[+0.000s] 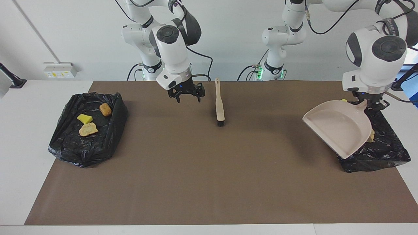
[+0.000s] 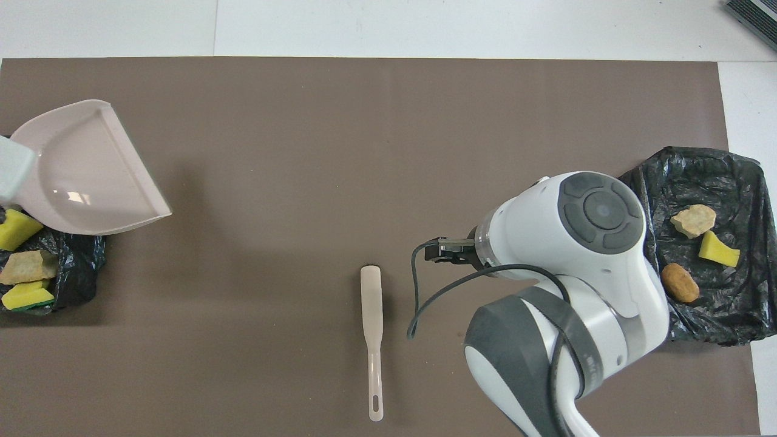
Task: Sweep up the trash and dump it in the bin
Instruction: 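Bring the dustpan back with the left gripper while the right gripper withdraws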
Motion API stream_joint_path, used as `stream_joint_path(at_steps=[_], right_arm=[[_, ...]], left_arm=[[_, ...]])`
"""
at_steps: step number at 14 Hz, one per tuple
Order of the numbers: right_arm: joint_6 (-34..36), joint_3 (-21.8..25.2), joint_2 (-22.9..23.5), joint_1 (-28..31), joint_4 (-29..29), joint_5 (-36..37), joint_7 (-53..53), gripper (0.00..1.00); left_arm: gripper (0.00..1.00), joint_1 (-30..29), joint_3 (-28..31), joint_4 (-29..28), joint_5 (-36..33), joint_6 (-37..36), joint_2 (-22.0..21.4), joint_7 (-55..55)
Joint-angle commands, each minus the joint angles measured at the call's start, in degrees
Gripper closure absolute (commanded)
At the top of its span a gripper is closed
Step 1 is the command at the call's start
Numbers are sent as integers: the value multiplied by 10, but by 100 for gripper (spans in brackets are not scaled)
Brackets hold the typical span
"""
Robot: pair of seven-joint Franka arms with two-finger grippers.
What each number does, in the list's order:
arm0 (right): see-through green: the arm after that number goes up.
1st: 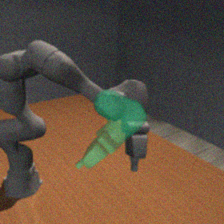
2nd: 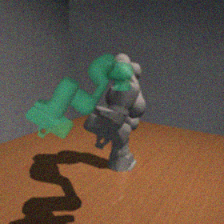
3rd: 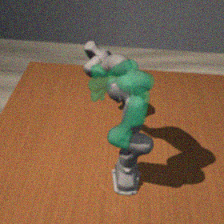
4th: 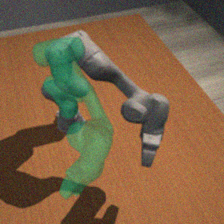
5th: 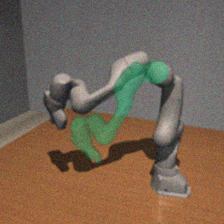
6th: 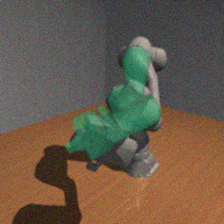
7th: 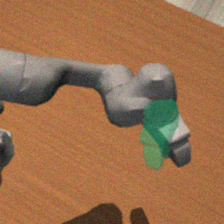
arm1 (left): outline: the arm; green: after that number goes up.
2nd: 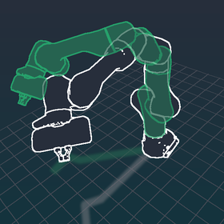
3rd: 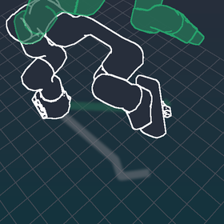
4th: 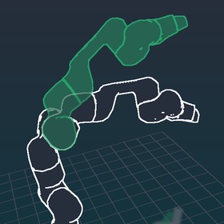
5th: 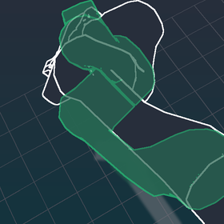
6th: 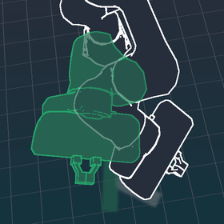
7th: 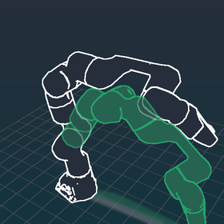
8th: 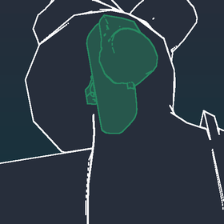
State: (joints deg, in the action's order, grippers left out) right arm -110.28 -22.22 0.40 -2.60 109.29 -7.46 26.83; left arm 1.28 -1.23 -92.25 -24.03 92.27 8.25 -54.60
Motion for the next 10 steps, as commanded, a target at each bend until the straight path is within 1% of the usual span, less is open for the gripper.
stream_joint_path(at_steps=[1,2,3,4,6,7,8,9,10], right_arm=[[41,-6,-4,27,-37,10,-32,0],[56,-5,-5,33,-47,10,-40,0],[70,5,-9,32,-55,14,-51,0],[80,27,-17,27,-58,30,-64,0],[91,67,-34,23,-58,44,-97,0],[97,98,-36,14,-61,45,-115,0],[100,145,-40,-14,-65,52,-129,0],[100,194,-41,-41,-70,60,-142,0],[104,209,-41,-43,-75,60,-153,0]], left_arm=[[100,70,11,-4,63,-10,4,164],[100,101,11,0,70,-10,18,223],[100,133,11,5,95,-9,34,294],[100,154,11,24,121,-7,58,363],[100,203,11,114,144,-8,125,485],[100,215,11,164,178,-8,158,552],[100,226,11,201,196,-1,187,614],[100,246,11,237,199,-1,215,656],[100,266,14,260,202,0,235,684]])
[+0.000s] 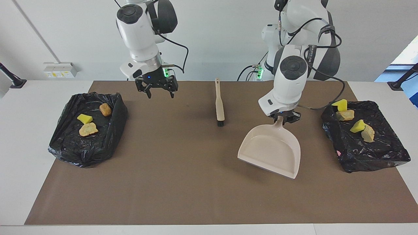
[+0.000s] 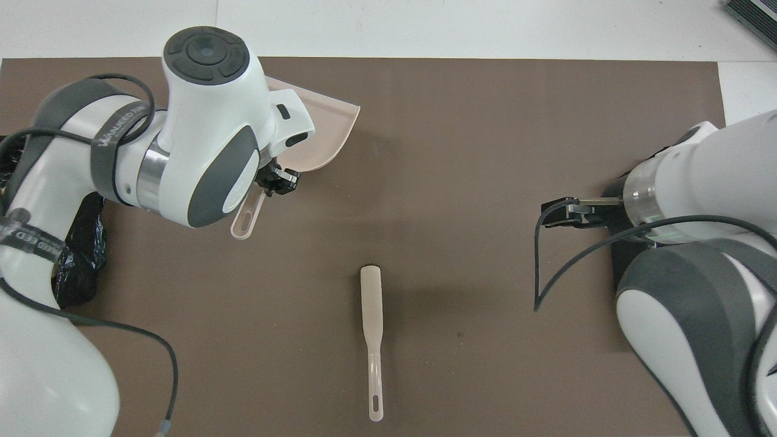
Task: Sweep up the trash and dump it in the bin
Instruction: 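Bring the dustpan back with the left gripper while the right gripper withdraws, then set the dustpan down near the table centre and release the left gripper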
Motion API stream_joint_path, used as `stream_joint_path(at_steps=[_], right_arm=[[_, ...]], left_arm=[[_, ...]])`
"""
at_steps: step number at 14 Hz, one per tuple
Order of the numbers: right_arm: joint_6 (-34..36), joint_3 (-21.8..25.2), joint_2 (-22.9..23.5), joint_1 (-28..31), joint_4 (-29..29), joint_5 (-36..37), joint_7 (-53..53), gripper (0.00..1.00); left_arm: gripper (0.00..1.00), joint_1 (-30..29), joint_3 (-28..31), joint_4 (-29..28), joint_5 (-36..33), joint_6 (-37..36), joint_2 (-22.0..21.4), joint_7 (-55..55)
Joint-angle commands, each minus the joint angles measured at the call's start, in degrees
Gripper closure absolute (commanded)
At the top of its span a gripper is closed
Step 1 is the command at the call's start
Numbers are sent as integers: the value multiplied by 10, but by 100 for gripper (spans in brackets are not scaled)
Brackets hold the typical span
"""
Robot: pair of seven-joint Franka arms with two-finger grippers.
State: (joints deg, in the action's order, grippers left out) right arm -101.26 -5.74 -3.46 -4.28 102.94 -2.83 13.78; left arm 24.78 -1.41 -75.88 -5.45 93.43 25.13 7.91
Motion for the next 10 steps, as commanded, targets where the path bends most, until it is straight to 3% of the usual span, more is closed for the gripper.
stream_joint_path(at_steps=[1,3,7,10], right_arm=[[28,50,-1,-23,-26,15,-37,0],[56,63,-1,-22,-55,30,-56,0],[157,120,-1,-22,-142,32,-107,0],[179,123,-13,-4,-140,32,-130,0]], left_arm=[[100,34,15,111,18,-9,86,105],[100,39,15,149,28,9,117,159],[100,41,-5,149,37,83,128,185],[100,43,-28,137,47,108,143,184]])
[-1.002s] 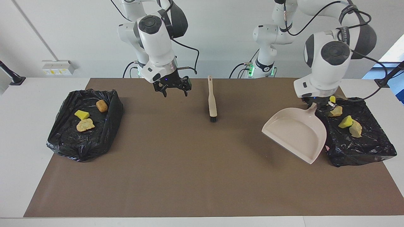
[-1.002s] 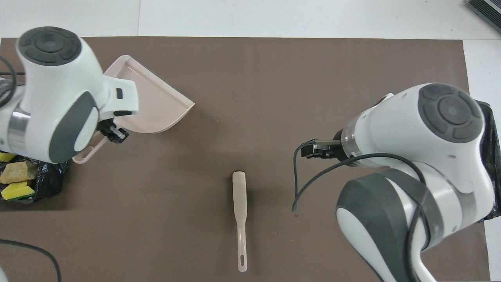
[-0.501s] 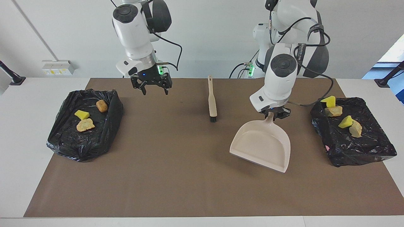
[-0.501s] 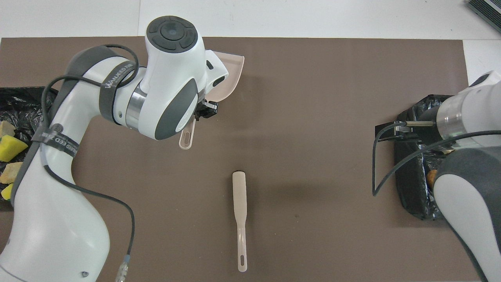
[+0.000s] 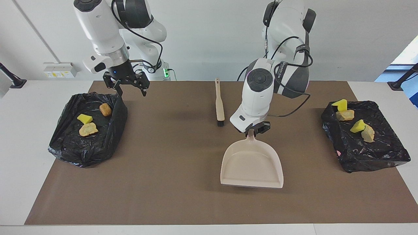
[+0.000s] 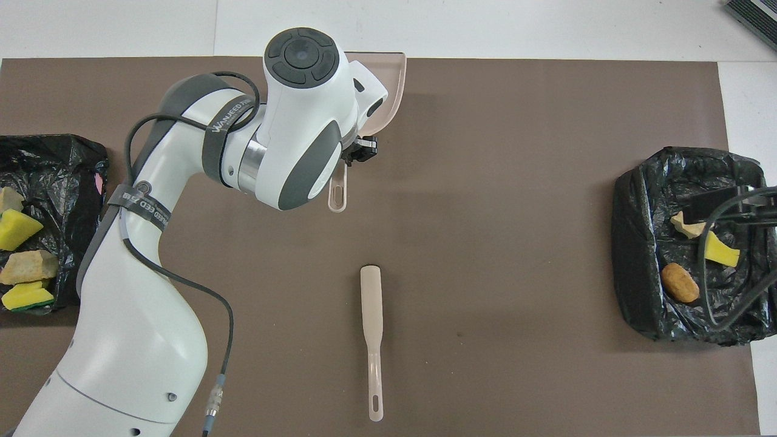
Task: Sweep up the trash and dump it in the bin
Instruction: 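Set the dustpan down near the table centre and release the left gripper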
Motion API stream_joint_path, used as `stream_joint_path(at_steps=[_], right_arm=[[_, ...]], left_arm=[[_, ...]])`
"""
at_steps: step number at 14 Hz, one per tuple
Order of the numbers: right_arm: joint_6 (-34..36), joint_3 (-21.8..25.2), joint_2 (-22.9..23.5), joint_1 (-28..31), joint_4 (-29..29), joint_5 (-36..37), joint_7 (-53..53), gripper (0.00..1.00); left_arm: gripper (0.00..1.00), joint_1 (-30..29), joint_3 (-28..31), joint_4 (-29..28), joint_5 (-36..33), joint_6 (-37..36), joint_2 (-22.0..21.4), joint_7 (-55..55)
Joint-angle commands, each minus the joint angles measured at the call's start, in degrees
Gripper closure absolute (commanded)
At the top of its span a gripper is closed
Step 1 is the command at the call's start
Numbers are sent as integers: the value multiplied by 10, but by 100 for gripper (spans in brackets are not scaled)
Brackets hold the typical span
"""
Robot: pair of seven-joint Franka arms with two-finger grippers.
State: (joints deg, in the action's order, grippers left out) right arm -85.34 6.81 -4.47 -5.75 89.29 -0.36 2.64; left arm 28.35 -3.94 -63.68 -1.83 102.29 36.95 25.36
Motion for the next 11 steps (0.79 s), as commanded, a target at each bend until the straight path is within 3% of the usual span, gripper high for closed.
stream_joint_path(at_steps=[1,6,7,11], right_arm=[[21,-5,-4,17,-3,4,-18,0],[23,-6,-4,11,-3,6,-17,0],[24,-6,-4,14,-3,5,-16,0],[24,-6,-14,12,15,4,-10,0]], left_arm=[[100,11,-3,5,10,27,29,9],[100,12,-3,-23,18,49,34,7],[91,13,-3,-39,18,60,31,7],[82,24,-3,-79,19,92,20,8]])
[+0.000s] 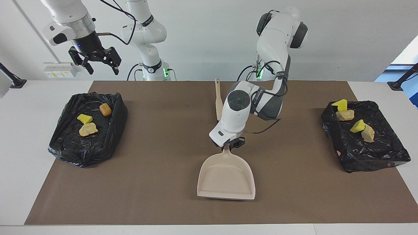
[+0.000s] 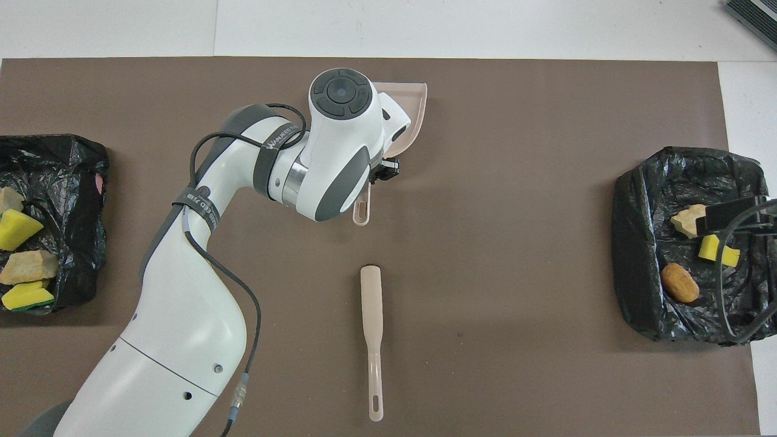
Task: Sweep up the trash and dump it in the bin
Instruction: 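Set the dustpan down near the table centre and release the left gripper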
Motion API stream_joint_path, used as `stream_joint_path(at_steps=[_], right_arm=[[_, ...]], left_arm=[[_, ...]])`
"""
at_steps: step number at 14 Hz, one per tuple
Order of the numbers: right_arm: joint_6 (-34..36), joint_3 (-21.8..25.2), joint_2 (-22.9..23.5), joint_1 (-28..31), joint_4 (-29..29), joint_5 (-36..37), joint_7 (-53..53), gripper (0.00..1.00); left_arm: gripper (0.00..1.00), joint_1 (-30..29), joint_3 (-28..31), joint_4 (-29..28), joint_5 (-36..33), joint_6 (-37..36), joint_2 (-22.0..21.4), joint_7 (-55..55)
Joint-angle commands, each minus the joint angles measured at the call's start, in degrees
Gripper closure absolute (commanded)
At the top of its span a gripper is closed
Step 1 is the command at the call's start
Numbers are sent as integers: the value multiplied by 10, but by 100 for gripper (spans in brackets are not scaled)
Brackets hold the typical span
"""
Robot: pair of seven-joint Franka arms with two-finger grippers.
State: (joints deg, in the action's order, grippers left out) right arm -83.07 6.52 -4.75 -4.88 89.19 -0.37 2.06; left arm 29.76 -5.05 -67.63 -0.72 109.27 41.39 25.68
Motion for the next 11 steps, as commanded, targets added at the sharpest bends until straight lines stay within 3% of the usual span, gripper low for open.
stream_joint_path(at_steps=[1,2,4,5,8,11], right_arm=[[-4,-4,-11,3,16,4,-4,0],[-13,-4,-11,2,16,3,-6,0],[-16,-4,-11,1,16,3,-5,0],[-17,-4,-11,1,16,3,-5,0],[-15,-4,-12,-5,19,2,-9,0],[-8,-8,-10,-10,19,5,-3,0]], left_arm=[[79,9,8,-41,8,24,-25,5],[68,9,8,-42,8,24,-25,4],[29,10,8,-43,8,16,-27,4],[0,10,8,-44,8,16,-27,4],[0,3,8,-57,6,10,-56,1],[0,-18,26,-130,4,1,-152,0]])
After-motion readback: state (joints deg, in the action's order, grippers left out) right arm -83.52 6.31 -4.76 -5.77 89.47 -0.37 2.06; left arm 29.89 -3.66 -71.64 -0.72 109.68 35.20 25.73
